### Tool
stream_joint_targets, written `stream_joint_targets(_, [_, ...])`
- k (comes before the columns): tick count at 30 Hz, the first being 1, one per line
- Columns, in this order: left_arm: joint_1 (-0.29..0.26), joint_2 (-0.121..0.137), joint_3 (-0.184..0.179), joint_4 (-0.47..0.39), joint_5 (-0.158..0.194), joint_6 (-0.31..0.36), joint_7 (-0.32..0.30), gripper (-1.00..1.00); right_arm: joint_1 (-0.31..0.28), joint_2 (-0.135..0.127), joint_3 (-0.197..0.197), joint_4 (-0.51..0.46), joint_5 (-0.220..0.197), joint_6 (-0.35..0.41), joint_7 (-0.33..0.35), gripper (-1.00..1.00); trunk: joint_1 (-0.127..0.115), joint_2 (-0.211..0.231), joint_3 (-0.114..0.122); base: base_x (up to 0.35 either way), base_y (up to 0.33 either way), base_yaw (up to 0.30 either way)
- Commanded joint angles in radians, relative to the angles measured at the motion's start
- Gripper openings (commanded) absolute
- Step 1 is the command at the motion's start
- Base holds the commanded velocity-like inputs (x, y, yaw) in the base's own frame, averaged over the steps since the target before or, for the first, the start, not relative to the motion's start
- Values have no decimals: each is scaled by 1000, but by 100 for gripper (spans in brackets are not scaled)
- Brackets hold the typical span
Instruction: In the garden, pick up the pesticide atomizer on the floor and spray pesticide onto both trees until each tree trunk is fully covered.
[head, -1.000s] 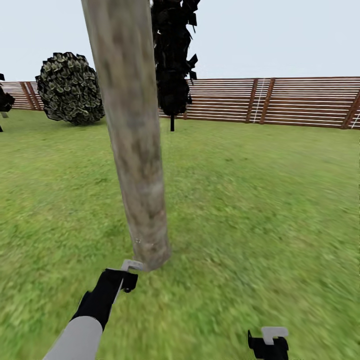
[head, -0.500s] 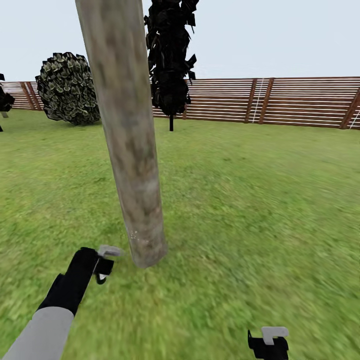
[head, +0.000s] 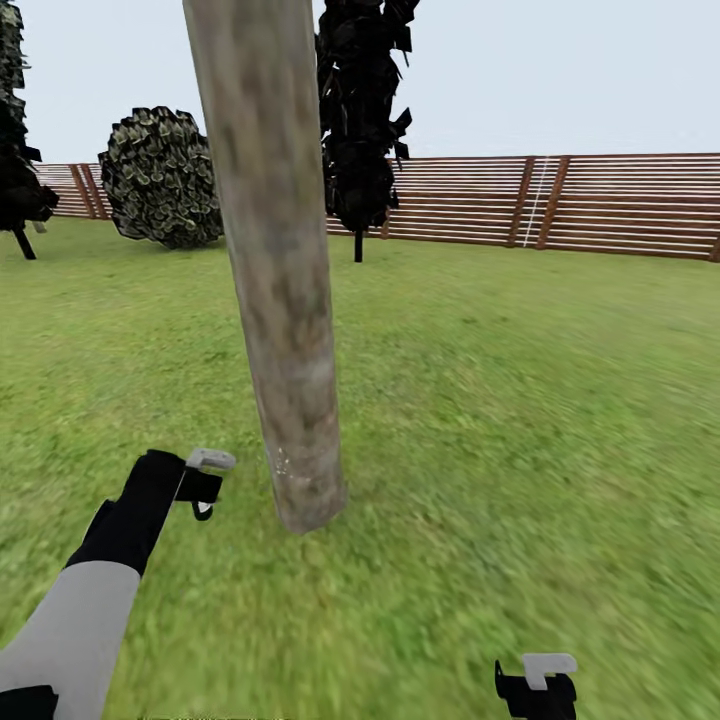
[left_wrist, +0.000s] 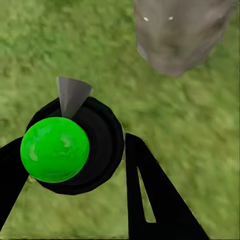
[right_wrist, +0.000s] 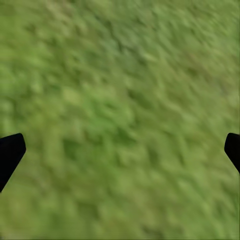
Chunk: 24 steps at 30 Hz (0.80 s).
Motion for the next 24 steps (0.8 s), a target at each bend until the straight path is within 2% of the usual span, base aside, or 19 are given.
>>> stream_joint_targets(1, [2, 4, -2, -5, 6, 5, -10, -100, -1, 0, 5, 1, 6, 0, -8, 100, 0, 0, -1, 0, 0, 88])
stream_joint_targets(3, [4, 1, -3, -9, 6, 5, -11, -100, -1, 0, 5, 1, 6, 0, -8, 100, 0, 0, -1, 0, 0, 46])
stream_joint_targets(6, [3, -50, -5, -14, 5, 4, -10, -100, -1, -1, 5, 1, 6, 0, -8, 100, 0, 0, -1, 0, 0, 9])
stream_joint_targets(9, [-2, -67, -5, -17, 4, 3, -9, -100, -1, -2, 5, 1, 6, 0, -8, 100, 0, 0, -1, 59, -51, 1])
stream_joint_targets(17, [-5, -69, -5, -18, 1, 3, -8, -100, -1, -2, 5, 1, 6, 0, -8, 100, 0, 0, -1, 175, -205, 0])
stream_joint_targets(24, [-9, -65, -5, -19, -3, 4, -5, -100, -1, 0, 6, 1, 6, 1, -8, 100, 0, 0, -1, -60, -271, 0])
